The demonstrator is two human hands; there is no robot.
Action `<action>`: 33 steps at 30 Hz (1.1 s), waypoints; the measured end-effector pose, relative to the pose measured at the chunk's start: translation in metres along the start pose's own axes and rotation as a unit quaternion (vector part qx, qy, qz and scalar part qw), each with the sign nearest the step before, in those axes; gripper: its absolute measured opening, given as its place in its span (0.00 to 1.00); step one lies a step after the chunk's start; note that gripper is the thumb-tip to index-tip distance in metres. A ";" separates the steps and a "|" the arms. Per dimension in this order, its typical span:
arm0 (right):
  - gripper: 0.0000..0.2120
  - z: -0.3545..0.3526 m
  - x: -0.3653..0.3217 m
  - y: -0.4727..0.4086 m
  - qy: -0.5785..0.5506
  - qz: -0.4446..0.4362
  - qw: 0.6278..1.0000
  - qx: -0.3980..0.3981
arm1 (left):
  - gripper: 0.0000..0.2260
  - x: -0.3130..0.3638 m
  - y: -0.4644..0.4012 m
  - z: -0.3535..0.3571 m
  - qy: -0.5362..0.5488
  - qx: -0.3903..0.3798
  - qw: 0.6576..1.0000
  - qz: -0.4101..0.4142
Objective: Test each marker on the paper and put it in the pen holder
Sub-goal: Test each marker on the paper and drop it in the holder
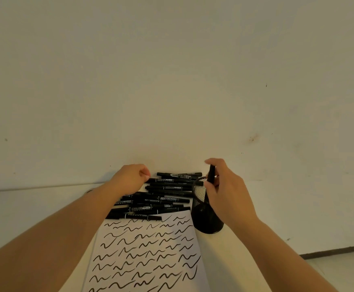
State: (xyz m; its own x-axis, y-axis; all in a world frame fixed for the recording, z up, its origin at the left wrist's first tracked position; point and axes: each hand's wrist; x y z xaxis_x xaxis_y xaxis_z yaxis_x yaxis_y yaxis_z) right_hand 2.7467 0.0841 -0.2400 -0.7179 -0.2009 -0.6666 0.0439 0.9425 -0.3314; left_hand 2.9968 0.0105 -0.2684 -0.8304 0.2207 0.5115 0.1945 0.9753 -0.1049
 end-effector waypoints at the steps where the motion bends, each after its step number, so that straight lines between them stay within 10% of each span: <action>1: 0.19 0.003 0.001 0.000 0.016 -0.005 1.000 -0.001 | 0.07 -0.002 -0.001 0.005 -0.003 -0.013 1.000 0.001; 17: 0.15 0.012 0.003 0.005 0.066 0.006 0.998 -0.008 | 0.13 0.003 -0.015 0.033 -0.135 -0.106 0.982 0.079; 33: 0.07 -0.003 -0.025 0.042 0.094 -0.170 0.973 0.126 | 0.11 0.017 0.049 0.001 -0.123 0.060 0.989 0.055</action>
State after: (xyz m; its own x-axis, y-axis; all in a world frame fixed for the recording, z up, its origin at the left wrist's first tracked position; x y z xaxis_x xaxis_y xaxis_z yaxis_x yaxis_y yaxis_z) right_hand 2.7645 0.1297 -0.2349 -0.8341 -0.4146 -0.3639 -0.0667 0.7306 -0.6796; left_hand 2.9915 0.0625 -0.2657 -0.9128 0.3066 0.2698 0.2386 0.9365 -0.2570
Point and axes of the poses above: each hand's wrist, its own y-axis away from the middle knuckle, its own z-axis out of the palm, x = y × z, and after that the axes turned 12 degrees about z, right-handed
